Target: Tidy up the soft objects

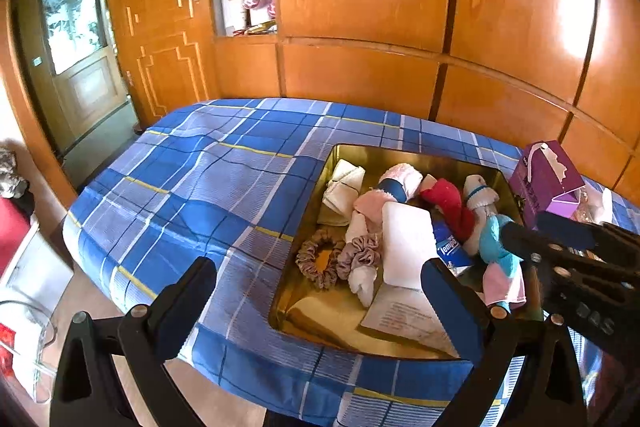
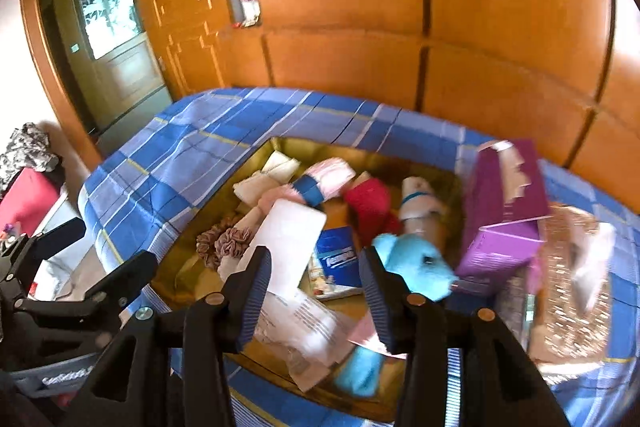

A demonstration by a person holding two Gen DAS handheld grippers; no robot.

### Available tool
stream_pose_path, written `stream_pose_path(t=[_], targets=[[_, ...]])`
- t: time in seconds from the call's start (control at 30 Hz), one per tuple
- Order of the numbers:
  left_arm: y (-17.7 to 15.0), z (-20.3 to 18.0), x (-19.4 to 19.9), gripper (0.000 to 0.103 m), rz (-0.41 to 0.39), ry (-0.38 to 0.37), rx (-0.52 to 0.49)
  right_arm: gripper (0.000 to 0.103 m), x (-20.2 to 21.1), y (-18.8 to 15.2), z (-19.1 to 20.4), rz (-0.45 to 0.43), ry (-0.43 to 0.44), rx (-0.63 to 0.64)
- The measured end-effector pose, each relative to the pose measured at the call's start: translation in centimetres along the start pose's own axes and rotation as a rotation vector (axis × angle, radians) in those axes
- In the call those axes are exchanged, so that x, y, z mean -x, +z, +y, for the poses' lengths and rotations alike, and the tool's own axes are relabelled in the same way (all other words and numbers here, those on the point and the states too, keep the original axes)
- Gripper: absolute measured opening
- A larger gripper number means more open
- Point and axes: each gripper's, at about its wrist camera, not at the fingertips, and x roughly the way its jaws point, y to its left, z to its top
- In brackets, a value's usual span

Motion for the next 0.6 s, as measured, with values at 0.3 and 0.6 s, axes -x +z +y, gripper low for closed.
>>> stream_pose_path(t=[0.3,0.6], targets=[[-0.9,-0.5,2.4,0.103,0.018,0.055,-0.015,0.068,4.6,-1.8,0.4,-0.082,-0.095,-0.075],[-1.2,-1.1,5.2,0.103,0.003,0.035,-0.008,0.068,7.0,-3.4,-0.4,-0.092,-0.169,-0.165]])
